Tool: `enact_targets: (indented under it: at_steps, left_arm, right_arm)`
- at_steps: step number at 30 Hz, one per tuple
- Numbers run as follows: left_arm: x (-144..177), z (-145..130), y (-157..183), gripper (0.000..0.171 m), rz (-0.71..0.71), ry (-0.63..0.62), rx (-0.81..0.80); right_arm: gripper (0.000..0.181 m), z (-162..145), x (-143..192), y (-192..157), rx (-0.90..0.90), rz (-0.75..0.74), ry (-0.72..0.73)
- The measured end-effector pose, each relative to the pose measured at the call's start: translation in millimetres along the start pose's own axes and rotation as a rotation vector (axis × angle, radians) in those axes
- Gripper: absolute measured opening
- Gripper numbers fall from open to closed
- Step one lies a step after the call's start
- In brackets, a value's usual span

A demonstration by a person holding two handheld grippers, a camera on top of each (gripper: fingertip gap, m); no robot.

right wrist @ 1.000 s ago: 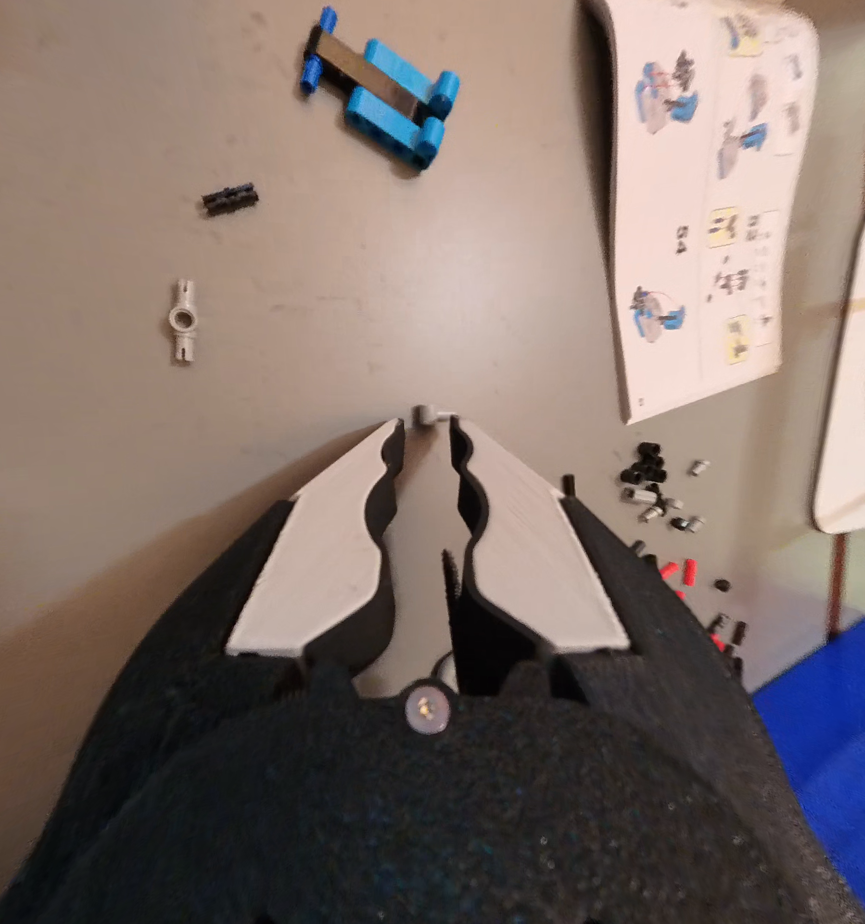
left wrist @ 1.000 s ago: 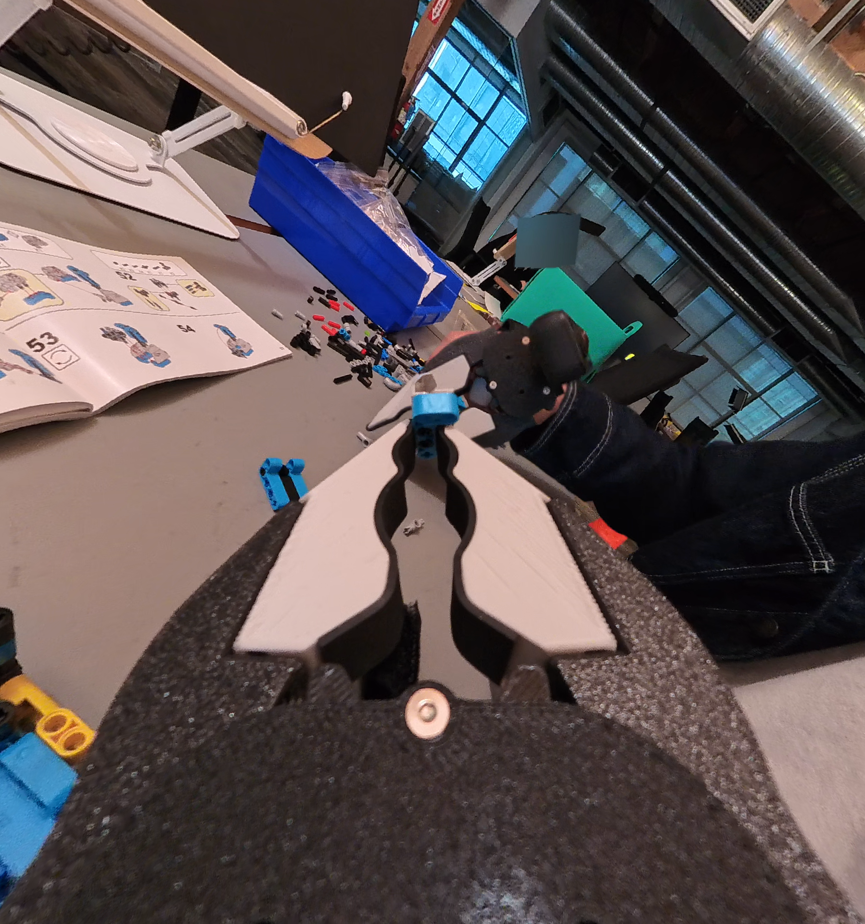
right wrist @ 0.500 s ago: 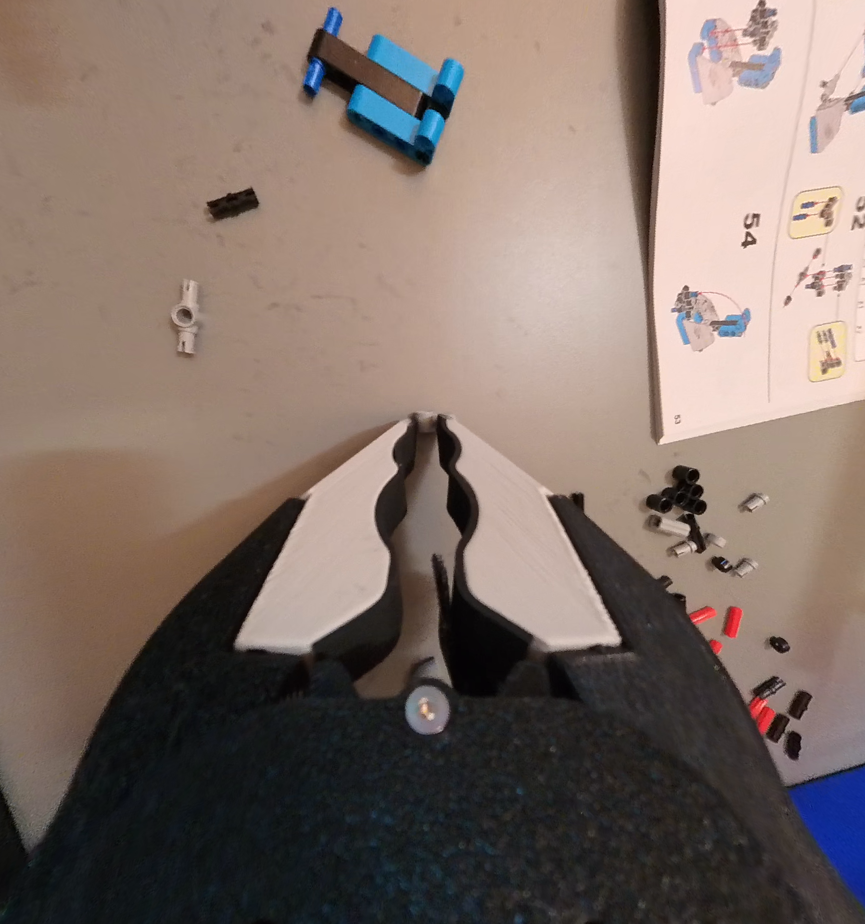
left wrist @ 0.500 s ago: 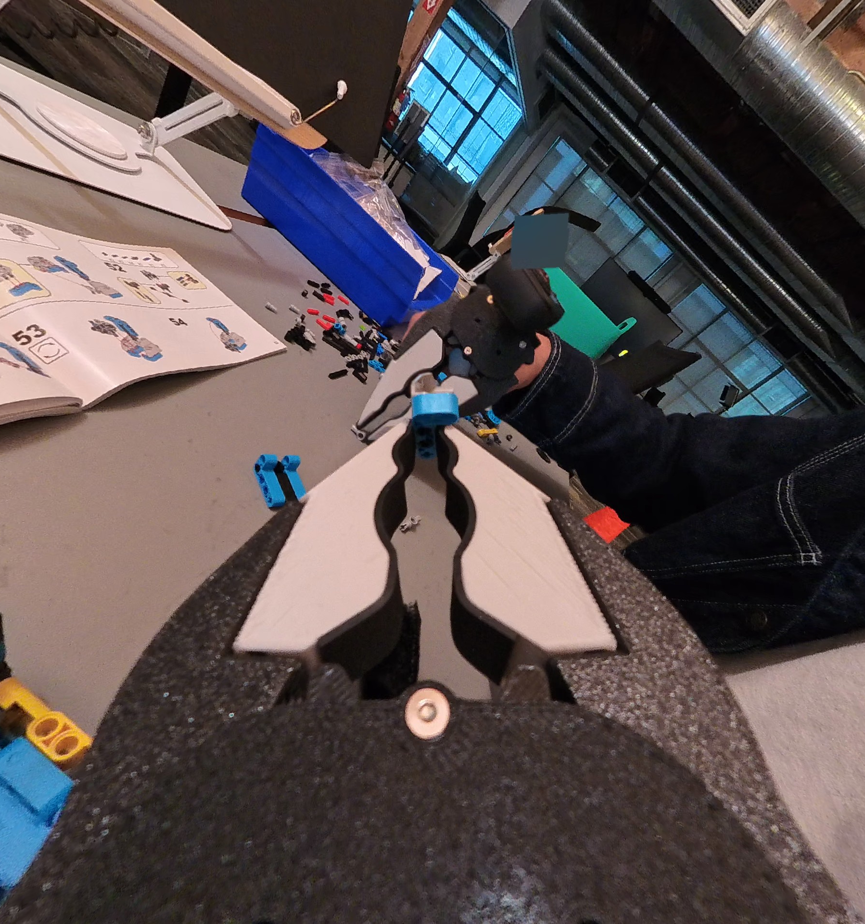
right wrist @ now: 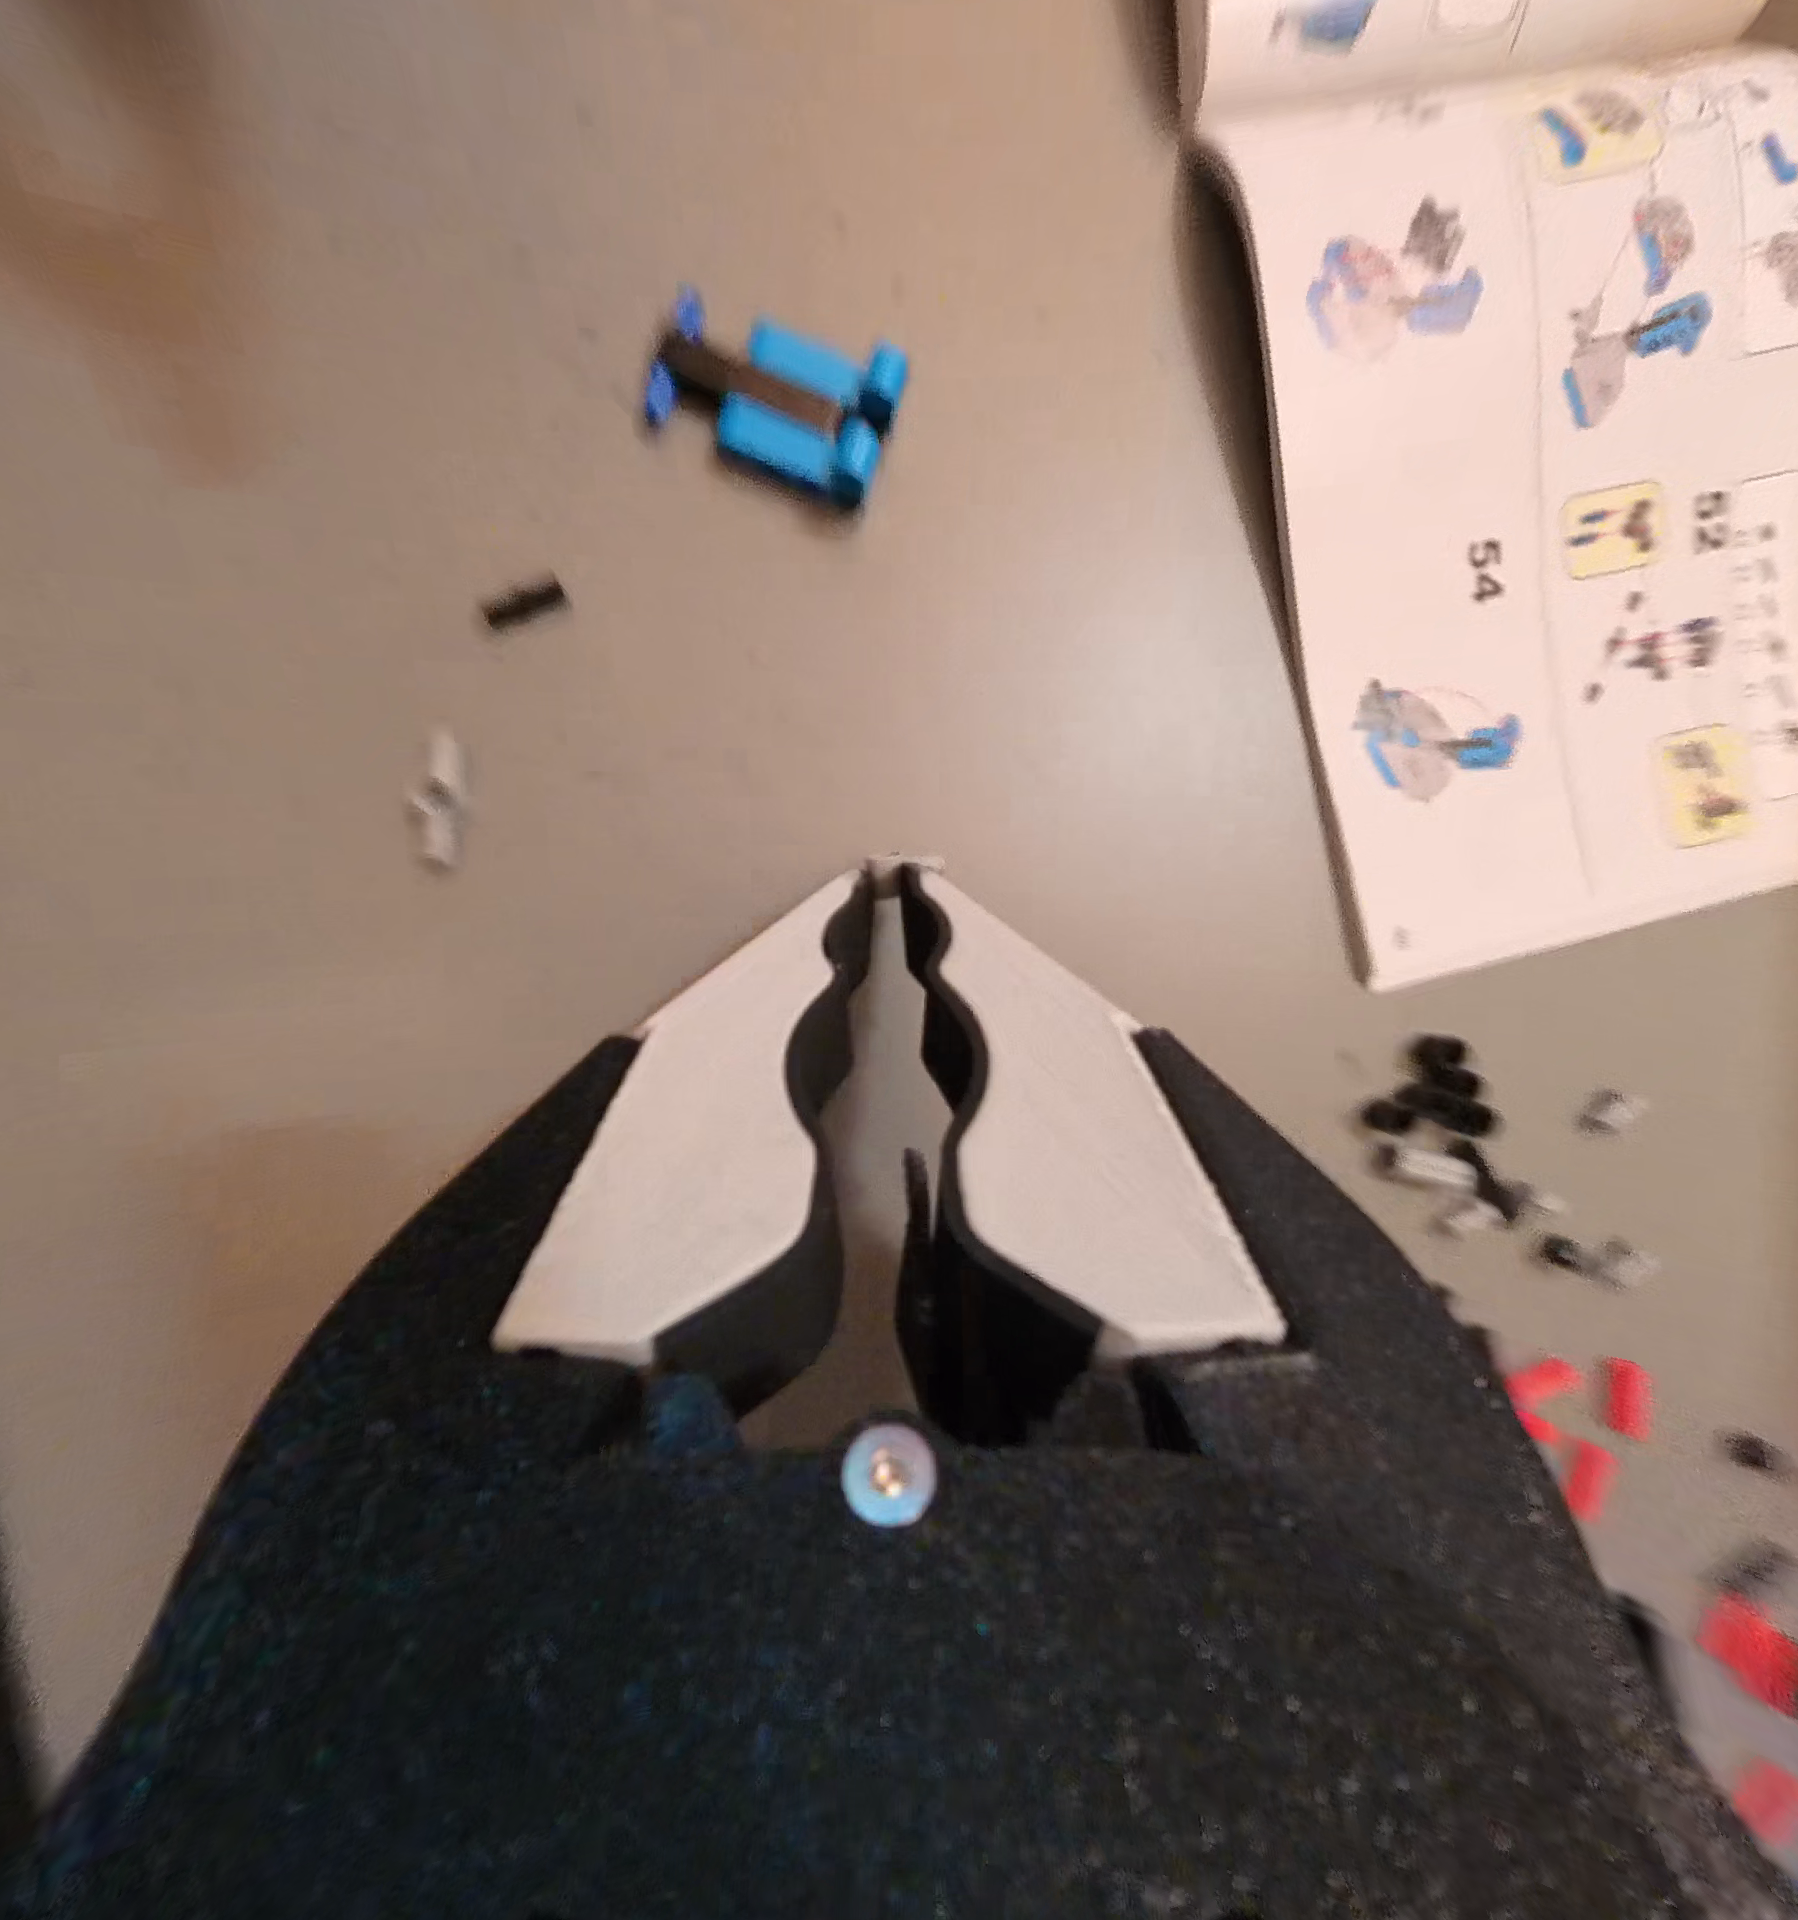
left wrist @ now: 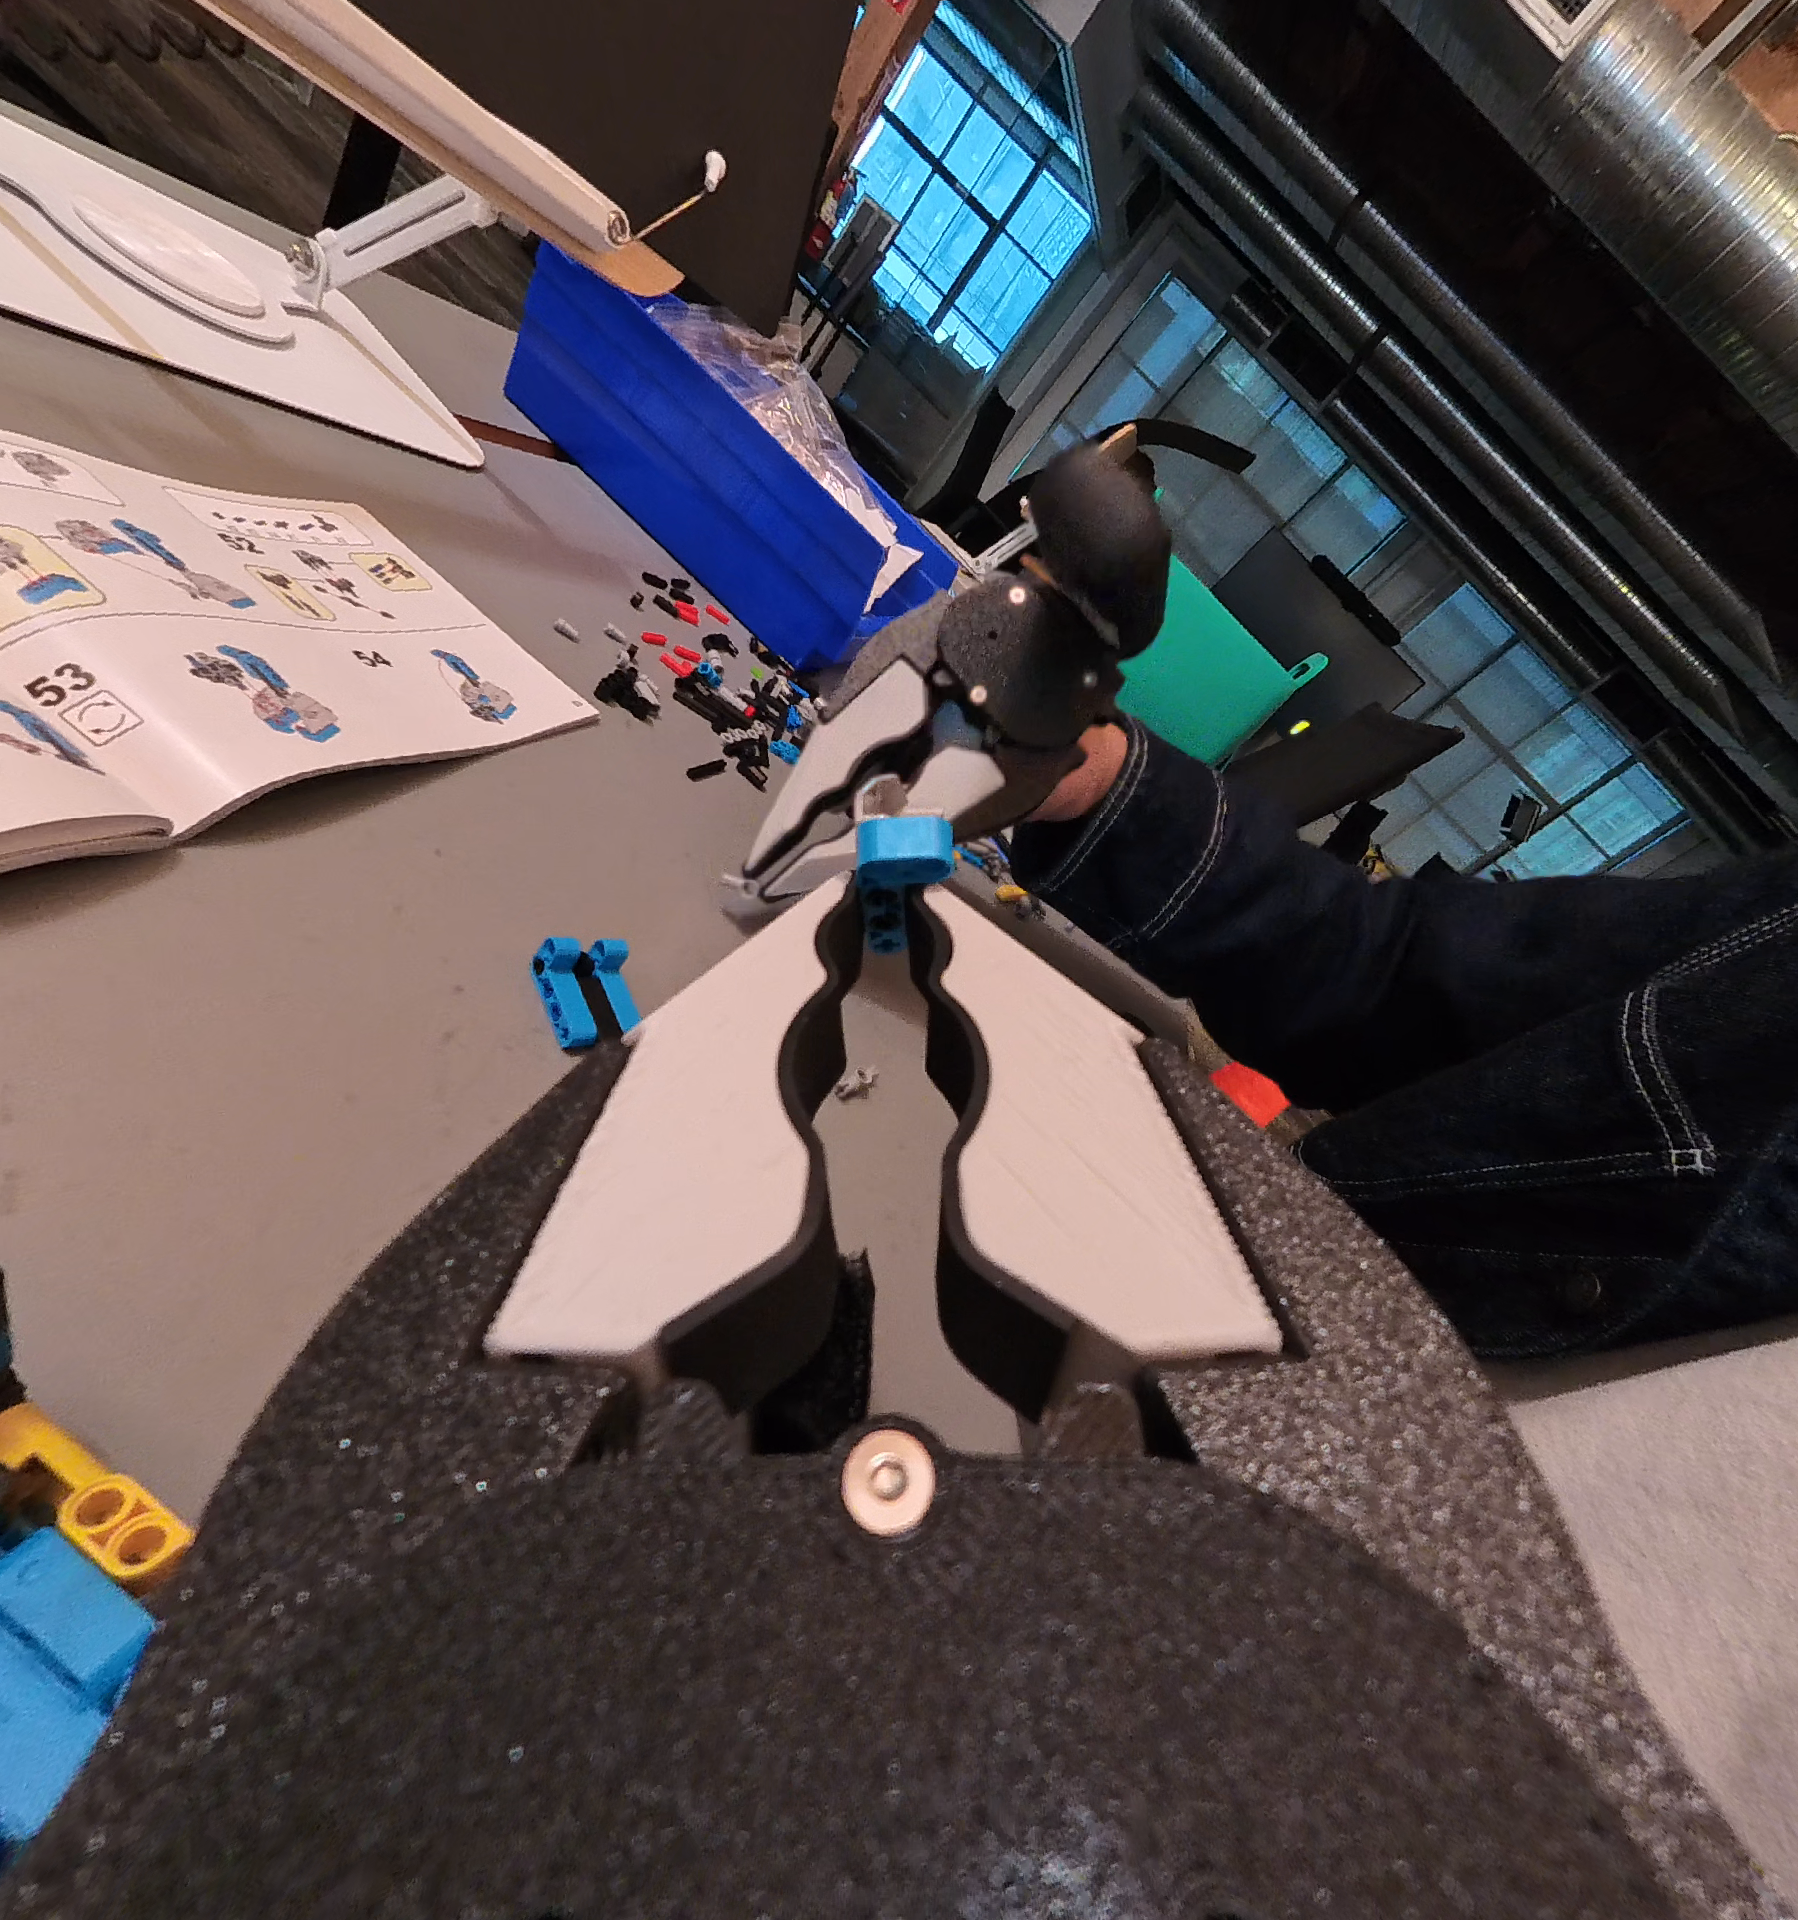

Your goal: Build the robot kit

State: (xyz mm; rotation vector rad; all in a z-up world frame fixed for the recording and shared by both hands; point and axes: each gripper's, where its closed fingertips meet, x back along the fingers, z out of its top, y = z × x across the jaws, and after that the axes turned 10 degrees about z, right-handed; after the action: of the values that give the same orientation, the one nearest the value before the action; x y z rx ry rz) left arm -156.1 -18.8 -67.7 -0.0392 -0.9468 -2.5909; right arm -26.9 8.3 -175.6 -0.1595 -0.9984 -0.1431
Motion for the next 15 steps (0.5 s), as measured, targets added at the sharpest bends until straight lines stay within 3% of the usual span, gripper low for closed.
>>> enact_targets:
  at_steps: [6, 8, 10, 12, 15]
  left_arm:
    - [-0.6, -0.3, -0.5, 0.007, -0.046, -0.003, 0.091]
    - [-0.8, -0.5, -1.6, 0.007, -0.055, -0.005, 0.117]
    - [-0.5, 0.0, -4.4, 0.007, -0.04, -0.002, 0.114]
    - [-0.5, -0.5, -5.6, 0.007, -0.024, -0.005, 0.097]
    - [-1.4, -1.5, -3.0, 0.007, -0.026, -0.009, 0.081]
  right_arm:
    - [0.004, 85.3, 29.9, -45.7, -0.297, 0.454, 0.652]
    - [0.004, 99.5, 32.2, -51.7, -0.403, 0.595, 0.793]
    - [0.004, 86.9, 2.9, -50.6, -0.481, 0.573, 0.682]
    - [0.005, 70.6, -21.7, -60.4, -0.393, 0.486, 0.514]
    - [0.005, 60.5, -32.7, -66.2, -0.304, 0.417, 0.388]
